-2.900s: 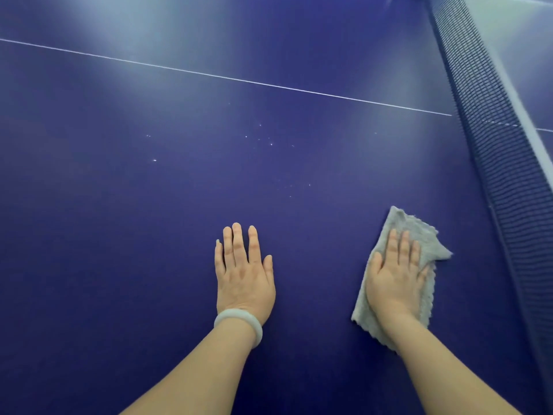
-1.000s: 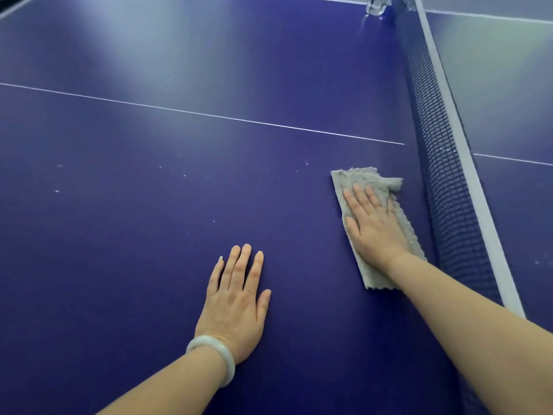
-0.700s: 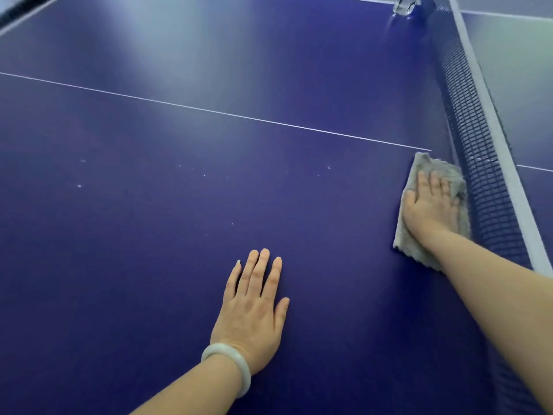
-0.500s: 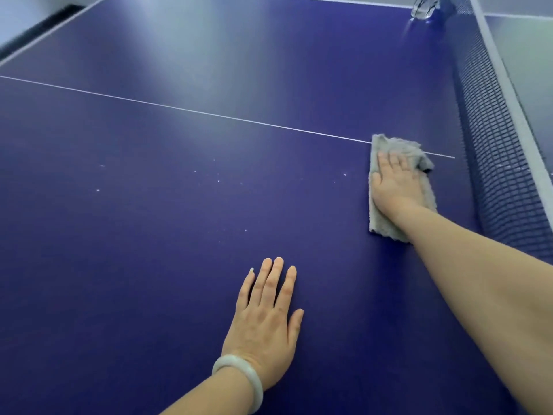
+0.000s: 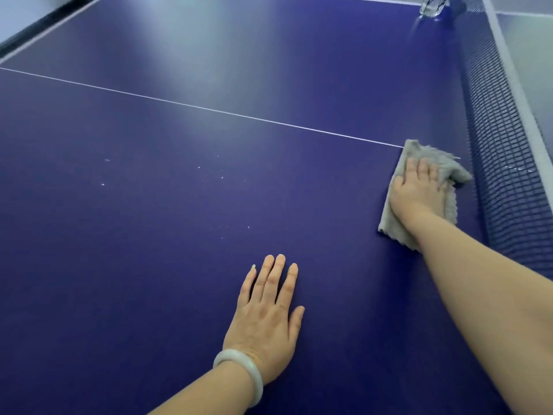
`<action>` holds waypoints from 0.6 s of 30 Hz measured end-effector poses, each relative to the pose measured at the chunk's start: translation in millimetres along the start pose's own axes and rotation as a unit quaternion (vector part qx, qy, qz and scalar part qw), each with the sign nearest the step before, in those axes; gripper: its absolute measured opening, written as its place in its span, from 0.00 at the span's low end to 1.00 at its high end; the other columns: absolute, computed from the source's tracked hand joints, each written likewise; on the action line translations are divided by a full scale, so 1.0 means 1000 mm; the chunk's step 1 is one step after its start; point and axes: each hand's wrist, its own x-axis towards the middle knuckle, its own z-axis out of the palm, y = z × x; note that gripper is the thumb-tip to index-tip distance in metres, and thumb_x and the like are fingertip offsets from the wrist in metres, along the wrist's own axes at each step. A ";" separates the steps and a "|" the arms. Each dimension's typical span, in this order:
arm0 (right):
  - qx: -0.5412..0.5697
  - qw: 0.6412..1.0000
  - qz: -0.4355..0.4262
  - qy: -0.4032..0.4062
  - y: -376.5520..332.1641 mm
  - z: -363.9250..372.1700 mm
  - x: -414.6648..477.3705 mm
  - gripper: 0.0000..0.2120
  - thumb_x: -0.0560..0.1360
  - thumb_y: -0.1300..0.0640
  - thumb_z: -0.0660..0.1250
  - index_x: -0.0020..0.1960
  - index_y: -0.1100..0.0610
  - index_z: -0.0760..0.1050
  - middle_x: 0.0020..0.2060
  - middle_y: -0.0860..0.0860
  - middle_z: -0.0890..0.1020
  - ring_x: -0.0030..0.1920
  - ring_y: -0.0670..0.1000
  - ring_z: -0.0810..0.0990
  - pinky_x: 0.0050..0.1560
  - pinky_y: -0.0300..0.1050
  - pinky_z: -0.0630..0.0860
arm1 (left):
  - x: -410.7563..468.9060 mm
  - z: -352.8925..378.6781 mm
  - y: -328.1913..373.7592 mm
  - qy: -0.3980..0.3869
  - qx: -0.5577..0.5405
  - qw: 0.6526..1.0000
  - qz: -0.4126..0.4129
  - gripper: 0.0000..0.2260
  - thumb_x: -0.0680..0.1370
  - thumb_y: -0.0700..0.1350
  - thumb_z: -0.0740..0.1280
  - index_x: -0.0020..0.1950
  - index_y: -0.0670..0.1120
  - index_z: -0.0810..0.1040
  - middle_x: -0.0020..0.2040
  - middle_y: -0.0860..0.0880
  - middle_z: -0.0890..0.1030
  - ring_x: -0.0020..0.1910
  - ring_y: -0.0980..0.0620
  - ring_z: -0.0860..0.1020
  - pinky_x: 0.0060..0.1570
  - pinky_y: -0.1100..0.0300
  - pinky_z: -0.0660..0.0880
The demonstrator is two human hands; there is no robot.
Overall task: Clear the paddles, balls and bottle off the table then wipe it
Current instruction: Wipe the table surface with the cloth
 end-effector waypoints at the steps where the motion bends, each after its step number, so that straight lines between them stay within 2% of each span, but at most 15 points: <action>1: 0.001 1.000 -0.009 -0.001 -0.017 0.004 -0.001 0.27 0.83 0.51 0.44 0.81 0.56 0.47 0.80 0.53 0.50 0.79 0.54 0.46 0.77 0.59 0.41 | 0.000 0.001 0.000 0.001 0.002 1.000 0.000 0.28 0.81 0.57 0.49 0.79 0.46 0.60 0.78 0.45 0.60 0.78 0.46 0.56 0.71 0.46 0.53; 3: -0.009 0.992 -0.130 -0.001 -0.056 0.015 -0.018 0.27 0.83 0.52 0.44 0.80 0.57 0.47 0.80 0.54 0.51 0.79 0.55 0.48 0.77 0.58 0.42 | 0.000 0.003 0.000 0.000 0.007 1.000 0.000 0.28 0.81 0.57 0.48 0.79 0.47 0.59 0.79 0.45 0.59 0.79 0.47 0.55 0.72 0.46 0.52; 5: -0.027 0.956 -0.293 -0.015 -0.086 0.024 -0.052 0.26 0.83 0.53 0.45 0.80 0.56 0.48 0.80 0.54 0.51 0.79 0.54 0.48 0.77 0.57 0.43 | 0.000 0.003 0.000 0.001 0.009 1.000 -0.001 0.28 0.81 0.57 0.48 0.79 0.46 0.59 0.79 0.45 0.59 0.79 0.47 0.55 0.72 0.47 0.52; 7: -0.028 0.930 -0.362 -0.047 -0.080 0.030 -0.090 0.25 0.84 0.50 0.47 0.80 0.50 0.50 0.80 0.48 0.51 0.79 0.50 0.46 0.78 0.56 0.40 | 0.000 0.003 0.000 0.003 0.008 1.000 -0.002 0.28 0.81 0.57 0.48 0.79 0.46 0.58 0.79 0.45 0.58 0.79 0.47 0.55 0.73 0.47 0.52; 8: -0.013 0.927 -0.370 -0.057 -0.067 0.029 -0.103 0.25 0.84 0.49 0.47 0.80 0.48 0.50 0.80 0.46 0.51 0.79 0.48 0.45 0.78 0.55 0.39 | 0.000 0.003 0.000 0.002 0.008 1.000 -0.002 0.28 0.81 0.57 0.47 0.79 0.47 0.58 0.79 0.46 0.58 0.79 0.47 0.54 0.73 0.47 0.52; 10: -0.010 0.947 -0.319 -0.041 -0.026 0.028 -0.113 0.25 0.83 0.48 0.46 0.80 0.47 0.50 0.79 0.44 0.51 0.79 0.47 0.45 0.78 0.53 0.37 | 0.000 0.005 0.000 0.000 0.007 1.000 0.001 0.28 0.81 0.57 0.45 0.80 0.47 0.56 0.80 0.46 0.57 0.79 0.48 0.53 0.74 0.47 0.51; 13: -0.024 0.993 -0.119 -0.004 0.039 0.016 -0.104 0.27 0.82 0.47 0.45 0.80 0.48 0.48 0.80 0.47 0.49 0.79 0.48 0.44 0.78 0.55 0.37 | 0.000 0.006 0.000 -0.004 0.006 1.000 0.000 0.28 0.81 0.57 0.44 0.80 0.47 0.55 0.80 0.46 0.56 0.79 0.48 0.51 0.74 0.47 0.50; 15: -0.025 1.000 -0.015 -0.004 0.066 0.007 -0.110 0.28 0.82 0.48 0.44 0.81 0.50 0.45 0.80 0.49 0.48 0.79 0.50 0.44 0.77 0.59 0.40 | 0.000 0.006 0.000 -0.011 0.007 1.000 -0.004 0.29 0.81 0.58 0.42 0.80 0.48 0.53 0.80 0.46 0.54 0.79 0.48 0.49 0.75 0.47 0.48; 18: -0.020 0.999 0.044 0.009 0.071 0.008 -0.147 0.29 0.81 0.47 0.42 0.80 0.52 0.43 0.80 0.51 0.48 0.80 0.53 0.44 0.77 0.62 0.40 | 0.000 0.009 0.000 -0.009 0.004 1.000 -0.005 0.30 0.80 0.59 0.38 0.81 0.49 0.47 0.81 0.47 0.48 0.80 0.49 0.43 0.76 0.48 0.43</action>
